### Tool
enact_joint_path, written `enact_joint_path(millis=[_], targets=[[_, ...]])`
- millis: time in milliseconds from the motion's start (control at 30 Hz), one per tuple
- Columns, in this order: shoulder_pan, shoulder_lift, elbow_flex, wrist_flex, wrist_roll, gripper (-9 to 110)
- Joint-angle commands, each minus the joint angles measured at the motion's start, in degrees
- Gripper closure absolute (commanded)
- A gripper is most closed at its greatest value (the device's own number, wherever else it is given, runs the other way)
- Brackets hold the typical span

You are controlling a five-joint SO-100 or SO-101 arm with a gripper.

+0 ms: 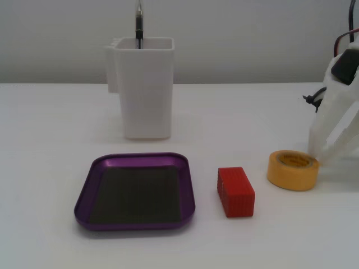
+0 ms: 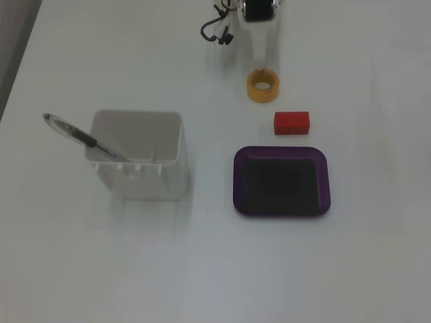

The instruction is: Remove the yellow tape from the box.

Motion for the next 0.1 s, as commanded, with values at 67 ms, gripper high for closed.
enact_joint_path(millis=[67], targets=[[0.3, 4.8, 0.3, -0.4, -0.2, 102]])
